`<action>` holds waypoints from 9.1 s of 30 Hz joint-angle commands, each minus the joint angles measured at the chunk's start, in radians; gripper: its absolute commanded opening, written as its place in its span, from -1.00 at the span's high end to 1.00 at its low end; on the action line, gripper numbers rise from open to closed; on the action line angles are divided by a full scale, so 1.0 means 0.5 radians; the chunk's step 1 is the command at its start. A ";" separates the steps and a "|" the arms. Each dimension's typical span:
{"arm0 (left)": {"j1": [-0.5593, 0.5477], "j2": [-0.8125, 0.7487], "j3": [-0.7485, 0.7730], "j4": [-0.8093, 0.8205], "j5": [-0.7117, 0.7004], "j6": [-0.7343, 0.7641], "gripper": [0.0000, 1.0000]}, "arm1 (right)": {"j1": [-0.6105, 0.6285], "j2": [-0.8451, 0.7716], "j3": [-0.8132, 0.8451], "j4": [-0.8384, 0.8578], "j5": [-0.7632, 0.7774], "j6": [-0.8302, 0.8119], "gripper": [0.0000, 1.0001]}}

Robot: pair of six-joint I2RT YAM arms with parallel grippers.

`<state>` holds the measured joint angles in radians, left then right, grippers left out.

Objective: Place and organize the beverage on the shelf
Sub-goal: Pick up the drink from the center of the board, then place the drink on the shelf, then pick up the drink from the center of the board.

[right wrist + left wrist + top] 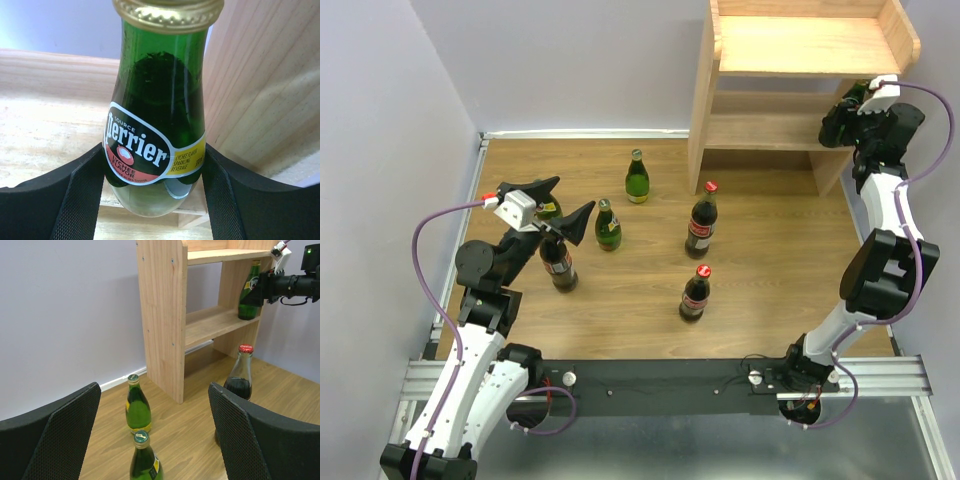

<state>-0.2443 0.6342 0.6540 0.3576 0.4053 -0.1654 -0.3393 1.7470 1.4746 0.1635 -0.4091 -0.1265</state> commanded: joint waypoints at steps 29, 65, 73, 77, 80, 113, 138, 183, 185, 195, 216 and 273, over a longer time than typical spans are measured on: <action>-0.005 0.011 0.005 -0.022 -0.019 0.024 -0.92 | 0.102 0.059 -0.025 0.250 0.177 0.066 -1.00; -0.005 -0.017 0.008 -0.025 -0.019 0.027 -0.92 | 0.096 -0.202 -0.329 0.296 0.303 0.103 -0.98; -0.005 -0.017 0.008 -0.025 -0.022 0.027 -0.92 | 0.096 -0.150 -0.302 0.302 0.309 0.096 -0.71; -0.005 -0.014 0.008 -0.022 -0.022 0.027 -0.92 | 0.096 -0.107 -0.250 0.299 0.300 0.096 -0.33; -0.005 -0.017 0.008 -0.025 -0.025 0.027 -0.92 | 0.096 -0.088 -0.219 0.299 0.300 0.087 -0.13; -0.005 -0.014 0.008 -0.028 -0.028 0.030 -0.92 | 0.077 -0.009 -0.160 0.363 0.644 -0.005 0.07; -0.005 -0.020 0.011 -0.028 -0.019 0.021 -0.92 | 0.077 -0.542 -0.550 0.149 0.233 -0.097 -1.00; -0.570 2.444 2.358 -1.516 -1.013 0.318 -0.15 | 0.077 -1.270 -1.161 -0.646 -0.989 -0.075 -1.00; -0.573 2.499 2.395 -1.543 -1.013 0.377 -0.12 | 0.077 -1.276 -1.161 -0.646 -0.989 -0.078 -1.00; -0.579 2.698 2.499 -1.599 -1.163 0.386 -0.04 | 0.077 -1.264 -1.164 -0.649 -1.035 -0.072 -1.00; -0.576 2.922 2.625 -1.666 -1.338 0.395 -0.08 | 0.077 -1.239 -1.164 -0.652 -1.053 -0.069 -1.00; -0.659 1.545 2.551 -1.206 -0.495 -0.172 1.00 | 1.540 -0.196 1.027 -1.343 -0.600 0.044 -1.00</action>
<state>-0.5537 1.4887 1.9179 -0.3988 0.1253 -0.2108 0.3683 1.6516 1.9965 -0.5804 -0.8631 -0.2058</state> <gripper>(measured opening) 0.407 0.994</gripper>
